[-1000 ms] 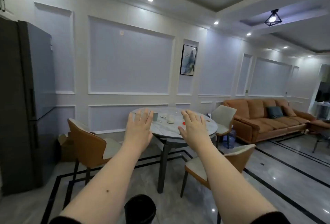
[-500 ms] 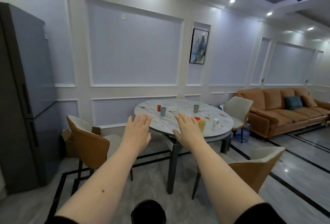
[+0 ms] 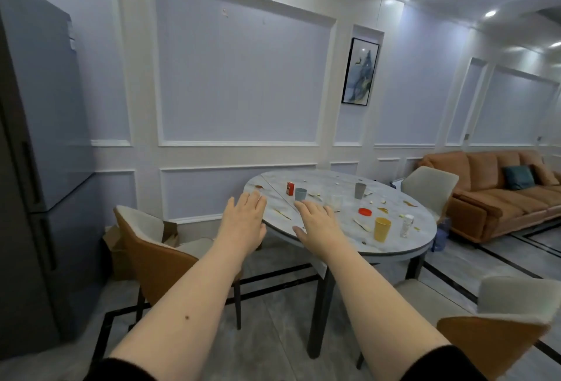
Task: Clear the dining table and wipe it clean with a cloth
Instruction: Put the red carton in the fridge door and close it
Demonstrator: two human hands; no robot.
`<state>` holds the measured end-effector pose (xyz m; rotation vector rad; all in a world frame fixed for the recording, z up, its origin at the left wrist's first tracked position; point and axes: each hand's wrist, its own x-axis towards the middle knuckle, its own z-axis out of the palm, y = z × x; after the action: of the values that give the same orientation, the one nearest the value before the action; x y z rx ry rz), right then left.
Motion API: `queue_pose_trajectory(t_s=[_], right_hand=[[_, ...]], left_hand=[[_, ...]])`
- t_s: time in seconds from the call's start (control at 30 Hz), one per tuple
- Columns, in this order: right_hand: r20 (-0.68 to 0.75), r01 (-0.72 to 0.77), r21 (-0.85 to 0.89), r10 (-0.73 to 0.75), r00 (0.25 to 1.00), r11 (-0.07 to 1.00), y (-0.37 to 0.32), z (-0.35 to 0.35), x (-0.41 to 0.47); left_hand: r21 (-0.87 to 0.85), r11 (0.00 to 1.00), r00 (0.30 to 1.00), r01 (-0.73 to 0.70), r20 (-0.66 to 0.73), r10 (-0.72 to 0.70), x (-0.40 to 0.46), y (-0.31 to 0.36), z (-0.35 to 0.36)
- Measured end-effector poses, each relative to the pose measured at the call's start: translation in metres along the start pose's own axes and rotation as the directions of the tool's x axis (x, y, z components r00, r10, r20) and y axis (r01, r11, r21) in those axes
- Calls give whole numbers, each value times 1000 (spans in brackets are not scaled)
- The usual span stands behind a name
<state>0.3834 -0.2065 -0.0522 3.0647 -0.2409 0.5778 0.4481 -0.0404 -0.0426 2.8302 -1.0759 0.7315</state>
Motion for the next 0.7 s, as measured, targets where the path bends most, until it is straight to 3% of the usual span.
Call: queue_pose_trajectory(t_s=[0.33, 0.7], right_hand=[[33, -124, -48, 125, 992, 991, 8, 61, 123], [98, -236, -45, 239, 966, 971, 76, 147, 277]], left_hand=[[-62, 995, 997, -81, 12, 82, 115, -71, 96], [-73, 980, 980, -186, 55, 190, 280, -101, 208]])
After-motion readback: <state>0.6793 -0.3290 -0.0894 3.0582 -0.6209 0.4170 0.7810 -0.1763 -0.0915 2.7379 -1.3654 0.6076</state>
